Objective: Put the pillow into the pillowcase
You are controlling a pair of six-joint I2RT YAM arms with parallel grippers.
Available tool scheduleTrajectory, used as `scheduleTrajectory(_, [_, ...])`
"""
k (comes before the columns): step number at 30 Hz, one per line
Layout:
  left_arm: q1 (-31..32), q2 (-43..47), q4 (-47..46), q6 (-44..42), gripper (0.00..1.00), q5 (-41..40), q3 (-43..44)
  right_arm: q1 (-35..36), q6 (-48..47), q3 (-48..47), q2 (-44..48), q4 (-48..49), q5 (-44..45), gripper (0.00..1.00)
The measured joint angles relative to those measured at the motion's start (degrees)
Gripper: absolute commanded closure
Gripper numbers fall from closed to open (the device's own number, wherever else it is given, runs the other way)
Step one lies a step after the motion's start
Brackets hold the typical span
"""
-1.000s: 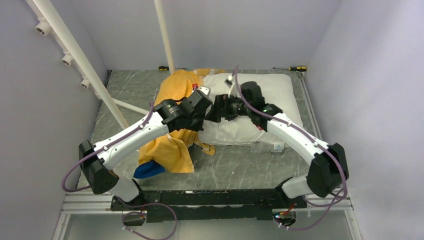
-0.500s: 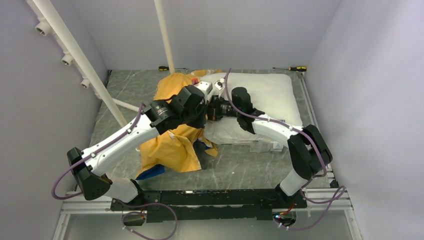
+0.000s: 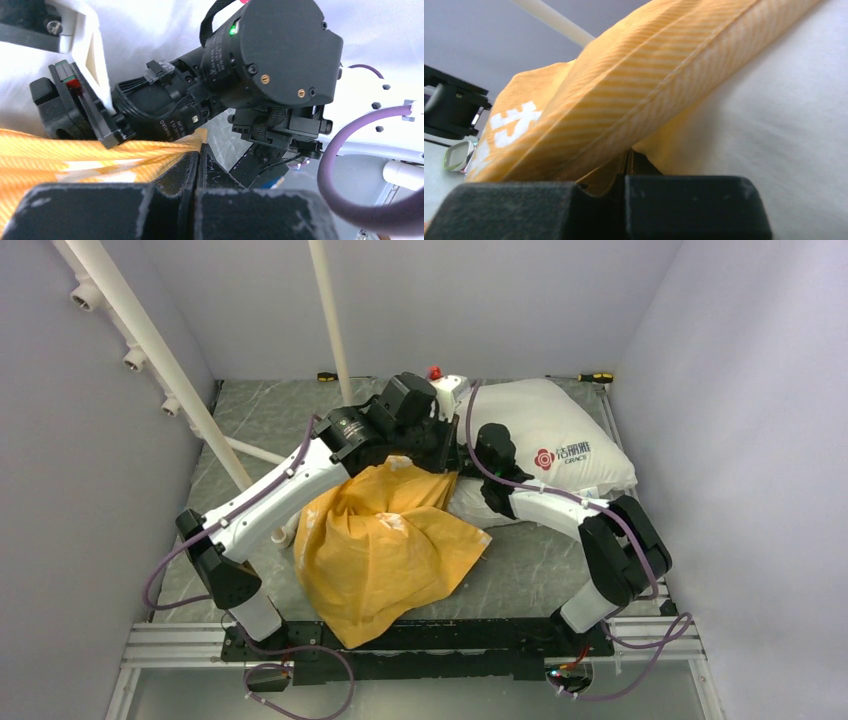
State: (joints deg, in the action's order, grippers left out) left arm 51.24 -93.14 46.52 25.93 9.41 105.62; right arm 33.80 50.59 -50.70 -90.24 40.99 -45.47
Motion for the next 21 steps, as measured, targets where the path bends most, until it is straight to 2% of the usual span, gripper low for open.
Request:
scheduleTrajectory(3, [0.0, -1.3, 0.2, 0.0, 1.00, 0.1, 1.0, 0.0, -1.0, 0.0, -0.7, -1.3, 0.5, 0.99])
scheduleTrajectory(7, [0.3, -1.0, 2.1, 0.9, 1.00, -4.4, 0.7, -0.7, -3.7, 0.0, 0.6, -8.6, 3.5, 0.56])
scheduleTrajectory(9, [0.3, 1.5, 0.1, 2.4, 1.00, -7.4, -3.8, -2.0, -6.3, -0.7, 4.2, -17.3, 6.5, 0.36])
scheduleTrajectory(11, [-0.7, 6.2, -3.0, 5.5, 1.00, -7.6, -10.5, -3.7, -10.4, -3.4, 8.6, -29.3, 11.5, 0.21])
scheduleTrajectory(14, [-3.0, 12.5, -8.6, 8.5, 1.00, -5.6, -17.0, -5.7, -14.8, -8.3, 12.6, -43.6, 19.0, 0.10])
scheduleTrajectory(16, [-7.4, 16.6, -8.8, 9.8, 1.00, -5.7, -20.8, -7.7, -17.9, -12.6, 15.7, -54.0, 23.6, 0.04])
scheduleTrajectory(19, [-12.6, 17.4, -8.4, 10.3, 1.00, -6.2, -21.5, -9.8, -20.5, -14.4, 21.0, -64.1, 29.2, 0.01])
scheduleTrajectory(21, [-13.8, 16.7, -8.5, 10.2, 1.00, -6.2, -21.5, -11.0, -20.7, -13.1, 24.9, -69.4, 30.9, 0.01])
